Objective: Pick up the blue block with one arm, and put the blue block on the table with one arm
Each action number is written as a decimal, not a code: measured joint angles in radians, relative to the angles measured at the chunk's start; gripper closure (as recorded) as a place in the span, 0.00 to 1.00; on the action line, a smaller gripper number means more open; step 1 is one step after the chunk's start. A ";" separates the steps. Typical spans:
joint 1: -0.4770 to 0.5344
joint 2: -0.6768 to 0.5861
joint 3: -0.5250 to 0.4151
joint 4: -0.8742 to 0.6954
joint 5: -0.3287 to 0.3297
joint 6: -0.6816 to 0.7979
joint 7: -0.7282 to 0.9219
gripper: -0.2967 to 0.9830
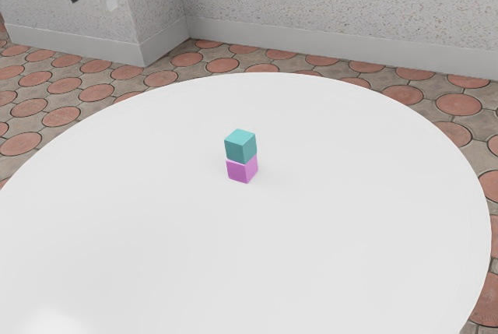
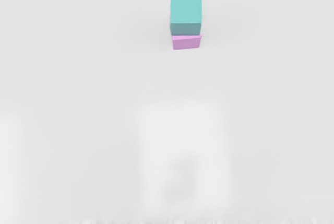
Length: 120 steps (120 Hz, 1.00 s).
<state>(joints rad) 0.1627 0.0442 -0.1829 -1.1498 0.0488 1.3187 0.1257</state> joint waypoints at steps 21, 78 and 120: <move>0.020 0.268 -0.007 -0.039 0.058 0.077 0.025 0.23; 0.002 0.372 0.033 -0.286 0.087 0.425 0.046 0.23; -0.043 0.553 0.025 -0.071 0.054 0.456 -0.002 0.23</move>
<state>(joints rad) 0.1194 0.5974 -0.1582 -1.2205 0.1029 1.7744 0.1240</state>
